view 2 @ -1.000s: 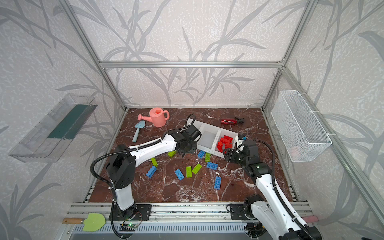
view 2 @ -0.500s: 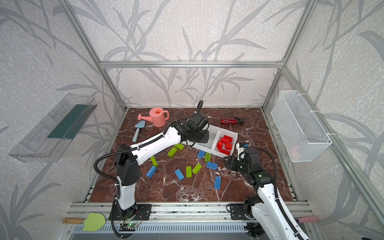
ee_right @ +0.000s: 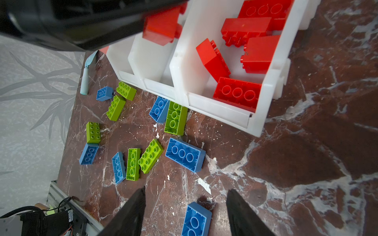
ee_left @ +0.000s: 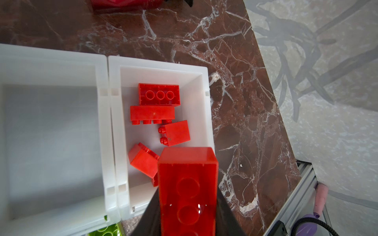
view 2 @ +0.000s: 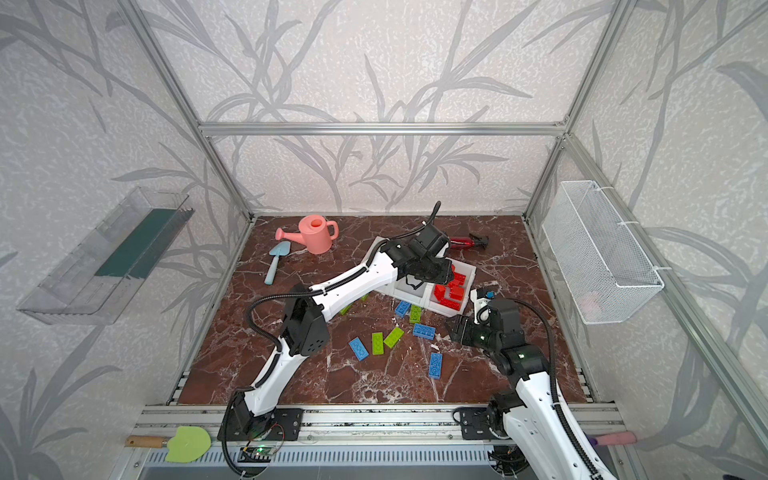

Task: Sort the legos into containers by color
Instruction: 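Lift the red brick and carry it over the compartment with the left gripper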

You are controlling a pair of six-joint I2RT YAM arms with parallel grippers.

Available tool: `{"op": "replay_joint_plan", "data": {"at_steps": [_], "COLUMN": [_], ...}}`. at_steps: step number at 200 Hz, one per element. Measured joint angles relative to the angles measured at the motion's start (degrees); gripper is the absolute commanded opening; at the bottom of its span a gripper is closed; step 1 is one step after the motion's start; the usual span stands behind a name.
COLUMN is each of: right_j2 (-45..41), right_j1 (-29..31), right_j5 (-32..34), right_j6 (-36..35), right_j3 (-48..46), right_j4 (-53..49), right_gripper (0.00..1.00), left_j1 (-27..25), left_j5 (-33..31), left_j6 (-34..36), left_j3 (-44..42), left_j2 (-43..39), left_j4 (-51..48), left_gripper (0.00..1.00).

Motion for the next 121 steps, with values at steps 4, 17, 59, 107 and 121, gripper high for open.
{"op": "replay_joint_plan", "data": {"at_steps": [4,17,59,107,121], "right_j2": [0.00,0.00,-0.17,-0.46,-0.59], "right_j1": [0.04,0.31,1.03,1.62,1.70], "right_j5": [-0.07,-0.22,-0.17,-0.11,-0.04], "right_j6": [0.00,-0.02,-0.02,-0.02,-0.02], "right_j3": [0.00,0.00,-0.04,-0.28,-0.28], "right_j4": [-0.11,-0.42,-0.83,-0.87,-0.92], "right_gripper": [0.64,0.64,0.63,0.63,0.63], "left_j1": [-0.02,-0.02,0.02,0.59,0.63], "left_j5": [0.50,1.84,4.57,6.36,6.45], "left_j6": [0.00,0.00,-0.09,-0.52,-0.52], "left_j3": [0.61,3.13,12.33,14.82,14.82], "left_j2": [0.63,2.86,10.34,13.97,14.12], "left_j4": [0.17,0.31,0.17,0.15,0.13], "left_gripper": [0.31,0.31,0.32,0.35,0.37]}}
